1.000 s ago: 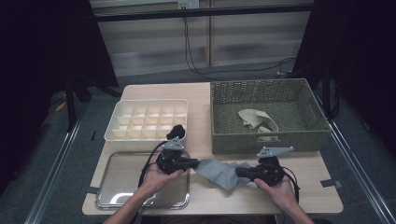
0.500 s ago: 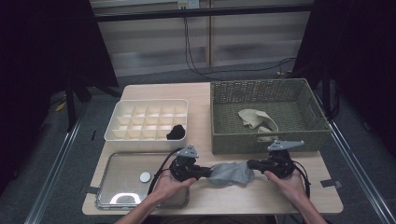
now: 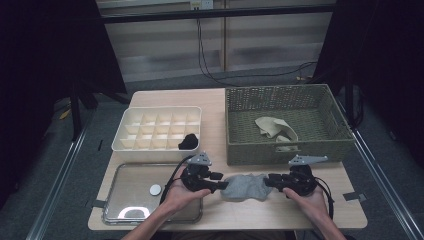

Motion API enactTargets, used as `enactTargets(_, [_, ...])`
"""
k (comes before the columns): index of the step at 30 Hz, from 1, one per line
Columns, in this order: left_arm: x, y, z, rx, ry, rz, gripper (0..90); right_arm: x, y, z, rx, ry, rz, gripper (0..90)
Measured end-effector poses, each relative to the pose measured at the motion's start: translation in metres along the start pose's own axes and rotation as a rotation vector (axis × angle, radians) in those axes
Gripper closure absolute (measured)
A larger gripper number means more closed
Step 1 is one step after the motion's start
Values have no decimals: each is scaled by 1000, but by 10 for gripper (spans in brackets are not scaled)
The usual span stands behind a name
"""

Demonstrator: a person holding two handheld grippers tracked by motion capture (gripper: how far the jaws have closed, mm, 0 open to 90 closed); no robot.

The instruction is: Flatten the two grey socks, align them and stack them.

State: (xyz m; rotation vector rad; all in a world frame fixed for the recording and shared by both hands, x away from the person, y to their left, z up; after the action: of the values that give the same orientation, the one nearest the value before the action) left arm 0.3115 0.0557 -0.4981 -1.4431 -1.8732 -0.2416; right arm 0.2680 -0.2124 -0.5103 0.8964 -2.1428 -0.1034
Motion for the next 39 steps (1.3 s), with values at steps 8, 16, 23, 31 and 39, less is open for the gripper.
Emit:
enactTargets(8, [-11,5,10,-1,54,3,831,-18,2,-3,7,43,-6,620])
enactTargets(16, [-11,6,19,3,86,-22,864,-29,5,-7,6,43,-53,793])
enactTargets(23, [-2,-1,15,-11,52,-7,867,-17,4,-12,-5,-8,-49,891])
enactTargets(31, [14,-6,12,-16,17,-4,868,-3,4,-22,20,-1,-22,890])
enactTargets(39, [4,0,21,3,57,-11,869,-16,-5,-25,3,42,9,888])
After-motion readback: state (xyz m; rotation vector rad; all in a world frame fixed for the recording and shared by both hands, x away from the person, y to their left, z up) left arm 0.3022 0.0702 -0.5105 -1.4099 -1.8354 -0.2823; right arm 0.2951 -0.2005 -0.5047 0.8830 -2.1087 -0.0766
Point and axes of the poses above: each handheld gripper's, and its own axes: x roughly backward along the jaws, z roughly out of its underside, y roughly to its left, the point moved 4 cm from there along -x, roughly forward along the jaws, and after that the axes turned 3 degrees about y, right-handed, at the moved point
